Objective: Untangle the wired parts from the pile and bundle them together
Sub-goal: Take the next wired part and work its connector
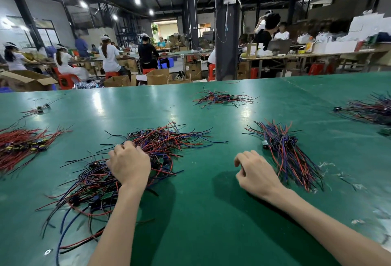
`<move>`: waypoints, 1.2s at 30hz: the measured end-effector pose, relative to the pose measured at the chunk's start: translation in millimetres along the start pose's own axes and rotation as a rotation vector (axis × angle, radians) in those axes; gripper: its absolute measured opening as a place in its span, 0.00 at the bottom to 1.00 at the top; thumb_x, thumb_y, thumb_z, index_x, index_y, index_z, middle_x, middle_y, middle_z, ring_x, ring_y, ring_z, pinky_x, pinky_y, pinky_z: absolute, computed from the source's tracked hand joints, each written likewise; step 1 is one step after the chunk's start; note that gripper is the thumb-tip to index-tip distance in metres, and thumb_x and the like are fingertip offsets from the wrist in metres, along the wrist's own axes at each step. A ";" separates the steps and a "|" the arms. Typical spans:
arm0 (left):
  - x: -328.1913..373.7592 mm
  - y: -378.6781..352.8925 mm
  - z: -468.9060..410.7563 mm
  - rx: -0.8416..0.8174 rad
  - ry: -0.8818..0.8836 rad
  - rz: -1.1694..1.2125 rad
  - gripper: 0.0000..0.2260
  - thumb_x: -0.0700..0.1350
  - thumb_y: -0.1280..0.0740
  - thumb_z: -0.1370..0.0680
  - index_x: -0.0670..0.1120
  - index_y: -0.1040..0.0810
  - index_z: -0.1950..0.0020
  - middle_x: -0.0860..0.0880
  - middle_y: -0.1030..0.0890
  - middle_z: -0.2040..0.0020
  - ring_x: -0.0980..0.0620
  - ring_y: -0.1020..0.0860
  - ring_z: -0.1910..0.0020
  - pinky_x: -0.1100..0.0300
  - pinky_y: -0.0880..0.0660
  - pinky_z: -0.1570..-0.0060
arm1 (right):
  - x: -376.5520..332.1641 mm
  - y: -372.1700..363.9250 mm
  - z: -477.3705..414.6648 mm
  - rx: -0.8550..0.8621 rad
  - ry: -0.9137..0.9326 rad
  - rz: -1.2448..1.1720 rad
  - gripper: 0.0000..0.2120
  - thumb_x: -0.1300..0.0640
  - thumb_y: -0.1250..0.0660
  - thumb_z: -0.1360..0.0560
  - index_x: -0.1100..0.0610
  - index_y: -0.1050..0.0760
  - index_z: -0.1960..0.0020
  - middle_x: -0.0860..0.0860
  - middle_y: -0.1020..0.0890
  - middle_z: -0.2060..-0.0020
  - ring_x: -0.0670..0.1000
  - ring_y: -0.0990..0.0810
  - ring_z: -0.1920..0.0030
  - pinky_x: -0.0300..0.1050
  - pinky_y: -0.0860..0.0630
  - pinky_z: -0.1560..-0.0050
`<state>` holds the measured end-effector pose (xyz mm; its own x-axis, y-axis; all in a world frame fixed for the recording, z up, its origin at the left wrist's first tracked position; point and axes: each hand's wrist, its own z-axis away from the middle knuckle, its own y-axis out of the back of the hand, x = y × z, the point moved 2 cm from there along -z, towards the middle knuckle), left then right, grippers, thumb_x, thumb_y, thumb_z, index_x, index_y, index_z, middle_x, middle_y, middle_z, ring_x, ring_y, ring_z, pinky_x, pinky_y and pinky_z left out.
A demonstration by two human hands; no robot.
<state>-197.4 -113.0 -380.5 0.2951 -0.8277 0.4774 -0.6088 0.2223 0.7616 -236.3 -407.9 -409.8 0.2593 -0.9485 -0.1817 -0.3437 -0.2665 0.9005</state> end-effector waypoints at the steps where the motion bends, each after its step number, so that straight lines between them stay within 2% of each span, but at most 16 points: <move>1: -4.2 -2.8 -2.5 -0.050 0.045 -0.005 0.15 0.48 0.42 0.19 0.40 0.22 0.43 0.38 0.22 0.45 0.39 0.28 0.44 0.47 0.33 0.44 | -1.8 -1.4 0.7 -0.002 0.006 -0.010 0.09 0.61 0.39 0.30 0.56 0.27 0.51 0.51 0.23 0.56 0.54 0.28 0.50 0.45 0.31 0.48; 3: -8.2 -7.4 -4.3 -0.115 0.103 0.001 0.22 0.52 0.48 0.18 0.38 0.20 0.46 0.38 0.20 0.46 0.39 0.27 0.44 0.47 0.34 0.42 | -3.6 -2.7 2.5 0.004 0.011 -0.049 0.08 0.61 0.39 0.31 0.57 0.27 0.52 0.51 0.23 0.57 0.53 0.28 0.52 0.44 0.32 0.50; 5: -9.2 -10.7 -5.0 -0.115 0.133 0.017 0.25 0.53 0.49 0.18 0.37 0.19 0.50 0.38 0.20 0.48 0.39 0.28 0.43 0.47 0.35 0.41 | -4.8 -3.0 4.5 0.007 0.014 -0.076 0.07 0.62 0.39 0.31 0.56 0.28 0.53 0.49 0.25 0.59 0.52 0.29 0.53 0.42 0.34 0.52; 7: -9.8 -12.7 -6.6 -0.130 0.142 0.020 0.22 0.51 0.46 0.19 0.38 0.18 0.52 0.39 0.20 0.49 0.40 0.28 0.44 0.47 0.35 0.41 | -5.6 -3.1 6.1 0.001 0.024 -0.092 0.08 0.62 0.39 0.31 0.56 0.29 0.53 0.47 0.28 0.61 0.52 0.30 0.54 0.41 0.35 0.53; 9: -10.3 -12.1 -7.9 -0.175 0.136 0.007 0.15 0.50 0.41 0.22 0.45 0.17 0.50 0.41 0.19 0.48 0.41 0.28 0.43 0.49 0.35 0.41 | -6.6 -2.6 7.4 -0.006 0.041 -0.111 0.08 0.63 0.39 0.32 0.56 0.29 0.54 0.47 0.29 0.62 0.52 0.31 0.55 0.42 0.35 0.54; 11: -9.8 -10.0 -7.4 -0.217 0.120 -0.012 0.12 0.50 0.37 0.25 0.51 0.18 0.48 0.44 0.20 0.47 0.43 0.28 0.42 0.50 0.34 0.41 | -7.2 -2.2 8.3 -0.009 0.047 -0.133 0.08 0.64 0.40 0.32 0.56 0.30 0.54 0.46 0.30 0.63 0.51 0.31 0.55 0.42 0.35 0.54; 13: -9.5 -9.8 -6.6 -0.222 0.109 -0.022 0.12 0.50 0.36 0.26 0.52 0.19 0.45 0.44 0.20 0.46 0.43 0.28 0.42 0.50 0.34 0.41 | -7.9 -2.5 9.0 -0.004 0.047 -0.143 0.09 0.65 0.40 0.32 0.56 0.30 0.54 0.45 0.31 0.64 0.51 0.32 0.56 0.41 0.37 0.56; 17: -8.1 -8.9 -12.5 -0.150 0.120 0.028 0.16 0.50 0.36 0.26 0.48 0.24 0.40 0.42 0.23 0.43 0.42 0.26 0.43 0.49 0.34 0.42 | -8.7 -3.2 9.8 0.008 0.036 -0.153 0.09 0.65 0.40 0.32 0.55 0.31 0.53 0.45 0.32 0.64 0.50 0.34 0.56 0.40 0.42 0.59; 21: -7.1 -10.3 -22.1 -0.165 0.109 -0.044 0.12 0.50 0.38 0.23 0.49 0.19 0.44 0.44 0.18 0.49 0.43 0.24 0.46 0.52 0.35 0.43 | -7.4 -3.9 9.9 0.020 0.034 -0.179 0.09 0.65 0.40 0.32 0.55 0.31 0.54 0.45 0.32 0.64 0.49 0.34 0.57 0.39 0.41 0.58; 27: -8.2 -18.3 -24.9 -0.245 0.084 -0.233 0.15 0.54 0.39 0.22 0.50 0.23 0.39 0.45 0.21 0.42 0.44 0.30 0.38 0.49 0.37 0.39 | -7.3 -5.7 8.6 0.017 0.030 -0.195 0.10 0.66 0.40 0.32 0.55 0.31 0.54 0.47 0.29 0.62 0.49 0.33 0.56 0.37 0.40 0.59; 33: -8.1 -20.3 -25.2 -0.166 0.045 -0.242 0.13 0.56 0.37 0.22 0.50 0.23 0.44 0.44 0.20 0.46 0.44 0.29 0.39 0.49 0.38 0.41 | -8.7 -5.3 9.5 0.020 0.038 -0.194 0.07 0.62 0.38 0.30 0.55 0.30 0.53 0.48 0.25 0.62 0.50 0.31 0.56 0.38 0.40 0.58; 36: -4.5 -16.8 -23.9 -0.031 -0.007 -0.109 0.11 0.52 0.36 0.21 0.47 0.22 0.46 0.42 0.18 0.51 0.43 0.28 0.43 0.48 0.38 0.42 | -9.6 -4.1 9.9 0.017 0.031 -0.206 0.07 0.62 0.37 0.30 0.55 0.30 0.53 0.48 0.26 0.63 0.49 0.31 0.56 0.38 0.40 0.59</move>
<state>-170.9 -100.7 -384.9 0.3529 -0.8516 0.3877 -0.5499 0.1465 0.8223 -246.3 -399.4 -415.7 0.3537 -0.8678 -0.3490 -0.2956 -0.4577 0.8385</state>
